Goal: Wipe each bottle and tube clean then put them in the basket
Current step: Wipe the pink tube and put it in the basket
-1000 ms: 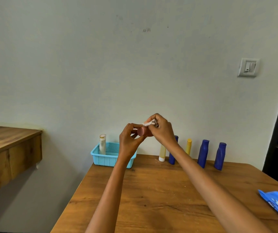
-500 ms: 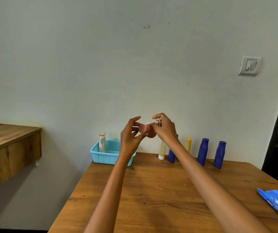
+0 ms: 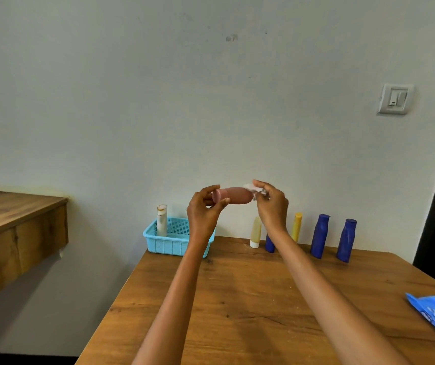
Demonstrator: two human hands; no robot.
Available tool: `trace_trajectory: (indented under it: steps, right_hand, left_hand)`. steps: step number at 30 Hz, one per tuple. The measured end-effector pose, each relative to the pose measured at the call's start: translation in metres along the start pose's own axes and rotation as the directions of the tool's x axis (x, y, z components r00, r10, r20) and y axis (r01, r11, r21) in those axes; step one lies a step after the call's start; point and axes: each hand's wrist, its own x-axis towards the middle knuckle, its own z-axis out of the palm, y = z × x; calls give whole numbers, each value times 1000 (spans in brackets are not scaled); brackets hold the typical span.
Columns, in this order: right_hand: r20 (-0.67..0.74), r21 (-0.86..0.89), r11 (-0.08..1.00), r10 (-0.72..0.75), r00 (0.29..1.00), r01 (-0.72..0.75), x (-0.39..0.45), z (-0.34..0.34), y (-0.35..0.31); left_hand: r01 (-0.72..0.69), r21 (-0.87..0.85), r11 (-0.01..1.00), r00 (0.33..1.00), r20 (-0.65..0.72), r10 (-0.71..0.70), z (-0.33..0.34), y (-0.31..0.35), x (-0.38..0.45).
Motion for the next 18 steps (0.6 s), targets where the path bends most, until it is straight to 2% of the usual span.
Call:
trace_trajectory:
  steps: [4,8,10,12,15,16,18]
  right_hand:
    - [86,-141,982,-118,989,129,-15,19,9]
    - [176,-76,957,-264,948,280,-34,28,6]
    - [227,-16,939,-330,916,342,-37,28,5]
    - [131,23,957,-290,948,290,-32,24,8]
    - [-110,51,993,-102,989,108,-20,18,13]
    - [-125,39,994,-97,987,102,-18,17,14]
    - [-68,-6,990,-142,988,142,-17,20,12]
  left_hand:
    - [154,-134,979,985,-57,-163,4,2,-2]
    - [204,-166,965,971,-94,-221,1,1,-2]
    - [268,-216,939,951,-97,-294,0,0,-3]
    - [337,-285,897,924,-84,-374,2,2,-4]
    - [370,-292,882,910,-76,-407,5,5,-5]
    - [380,-285,880,909,-63,-412,6,5,-5]
    - [406,-282,869,900,-42,-434,8,5,-6]
